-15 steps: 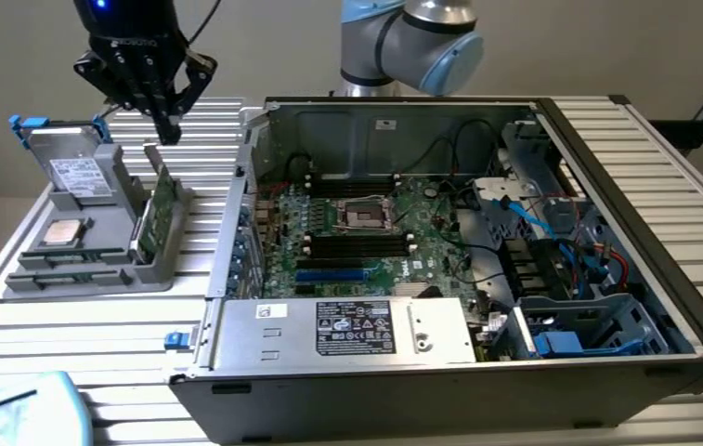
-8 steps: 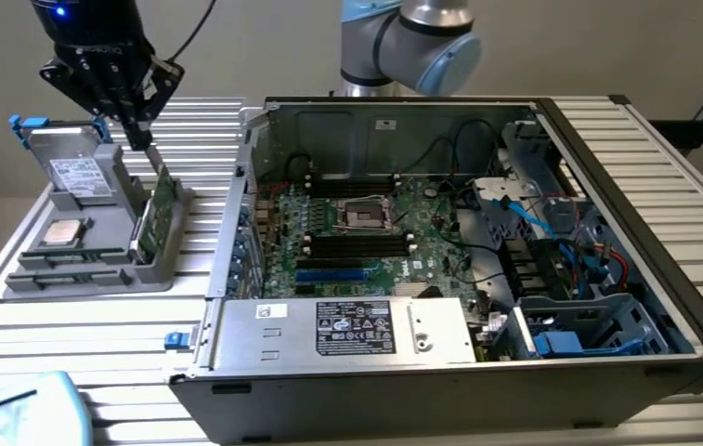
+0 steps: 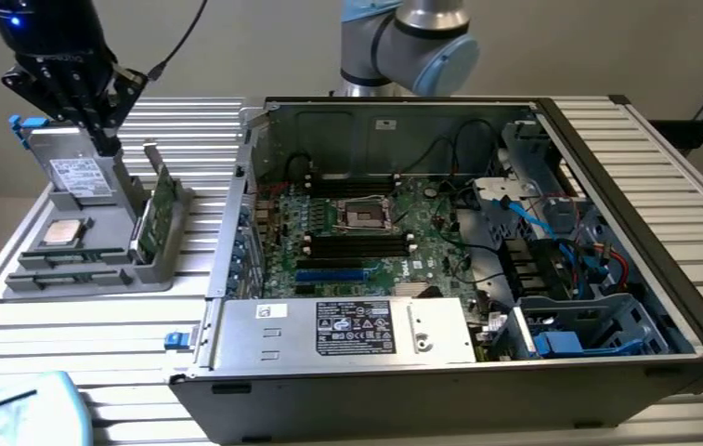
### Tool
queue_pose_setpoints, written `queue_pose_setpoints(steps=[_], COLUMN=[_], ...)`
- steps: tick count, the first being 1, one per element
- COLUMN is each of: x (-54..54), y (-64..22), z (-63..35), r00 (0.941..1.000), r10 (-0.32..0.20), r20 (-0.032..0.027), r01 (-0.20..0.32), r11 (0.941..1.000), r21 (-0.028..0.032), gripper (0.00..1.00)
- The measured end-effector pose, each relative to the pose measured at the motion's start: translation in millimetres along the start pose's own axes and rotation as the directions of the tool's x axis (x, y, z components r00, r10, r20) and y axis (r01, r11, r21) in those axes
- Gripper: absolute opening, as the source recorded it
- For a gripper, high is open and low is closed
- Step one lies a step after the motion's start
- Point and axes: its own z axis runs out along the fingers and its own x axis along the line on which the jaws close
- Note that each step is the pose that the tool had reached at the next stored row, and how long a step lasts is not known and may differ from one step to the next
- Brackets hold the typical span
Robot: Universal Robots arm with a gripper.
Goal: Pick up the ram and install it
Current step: 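Reach for the ram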
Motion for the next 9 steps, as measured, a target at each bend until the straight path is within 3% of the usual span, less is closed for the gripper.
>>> queue_pose_setpoints(steps=[9], x=[40.4], y=[-3.7], z=[10.3], r00=[1.0], r10=[0.0], r20=[-0.0044], r01=[0.0], r11=[1.0], r21=[0.0003], gripper=[0.11])
